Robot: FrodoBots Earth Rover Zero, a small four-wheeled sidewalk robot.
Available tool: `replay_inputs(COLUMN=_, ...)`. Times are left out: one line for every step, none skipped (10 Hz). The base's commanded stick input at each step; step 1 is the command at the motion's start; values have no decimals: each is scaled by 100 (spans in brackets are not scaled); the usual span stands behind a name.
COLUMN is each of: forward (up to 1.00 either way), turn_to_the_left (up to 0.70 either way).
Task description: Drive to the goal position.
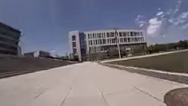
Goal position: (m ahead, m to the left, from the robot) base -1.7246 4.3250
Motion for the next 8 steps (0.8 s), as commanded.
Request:
replay_inputs(forward=70, turn_to_the_left=0)
replay_inputs(forward=70, turn_to_the_left=0)
replay_inputs(forward=70, turn_to_the_left=0)
replay_inputs(forward=70, turn_to_the_left=0)
replay_inputs(forward=70, turn_to_the_left=0)
replay_inputs(forward=70, turn_to_the_left=0)
replay_inputs(forward=70, turn_to_the_left=0)
replay_inputs(forward=70, turn_to_the_left=0)
